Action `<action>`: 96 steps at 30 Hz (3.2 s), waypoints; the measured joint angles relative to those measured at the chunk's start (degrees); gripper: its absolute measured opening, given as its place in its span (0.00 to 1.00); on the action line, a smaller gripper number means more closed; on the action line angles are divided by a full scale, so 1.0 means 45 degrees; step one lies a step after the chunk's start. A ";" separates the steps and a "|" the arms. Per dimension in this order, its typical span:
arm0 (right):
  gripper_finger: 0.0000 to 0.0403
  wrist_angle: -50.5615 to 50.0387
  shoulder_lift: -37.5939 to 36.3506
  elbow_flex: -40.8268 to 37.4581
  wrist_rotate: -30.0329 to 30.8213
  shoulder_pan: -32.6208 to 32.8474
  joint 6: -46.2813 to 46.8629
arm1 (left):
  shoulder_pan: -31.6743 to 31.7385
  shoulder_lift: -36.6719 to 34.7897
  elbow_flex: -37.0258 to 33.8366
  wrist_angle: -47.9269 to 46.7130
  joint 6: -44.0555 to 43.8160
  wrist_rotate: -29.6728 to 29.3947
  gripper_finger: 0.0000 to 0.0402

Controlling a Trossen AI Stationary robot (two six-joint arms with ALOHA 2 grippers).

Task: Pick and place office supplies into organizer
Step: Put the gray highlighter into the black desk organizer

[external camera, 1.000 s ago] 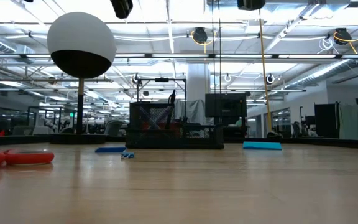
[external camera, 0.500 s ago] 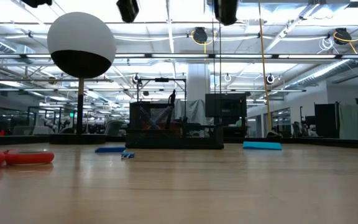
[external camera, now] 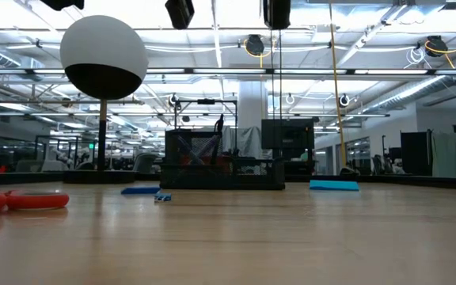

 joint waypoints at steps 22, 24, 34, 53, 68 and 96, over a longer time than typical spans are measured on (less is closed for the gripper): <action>0.06 0.0002 0.0002 -0.0049 0.2734 0.0766 0.4358 | 0.0781 -0.0979 0.0039 -0.2420 0.1348 -0.0639 0.44; 0.06 0.0051 -0.0018 -0.0049 0.3341 0.0791 0.5210 | 0.0811 -0.1455 0.0039 -0.3326 0.1846 -0.1174 0.44; 0.06 -0.1779 -0.0760 -0.0058 0.3919 -0.0270 1.3423 | -0.0083 -0.4261 -0.0244 -0.5840 0.5712 -0.5506 0.35; 0.06 0.0336 -0.1549 -0.1819 -0.5433 -0.6493 2.3776 | -0.0243 -0.7133 -0.2986 -0.4879 0.7751 -0.6476 0.27; 0.06 0.2202 -0.1344 -0.2826 -0.8800 -0.9395 2.4630 | 0.1724 -0.7097 -0.3016 -0.4289 0.7992 -0.5701 0.27; 0.06 0.1087 0.0879 -0.0641 -1.0212 -1.0420 2.5699 | 0.4831 -0.7135 -0.3004 -0.4315 0.7060 -0.2119 0.27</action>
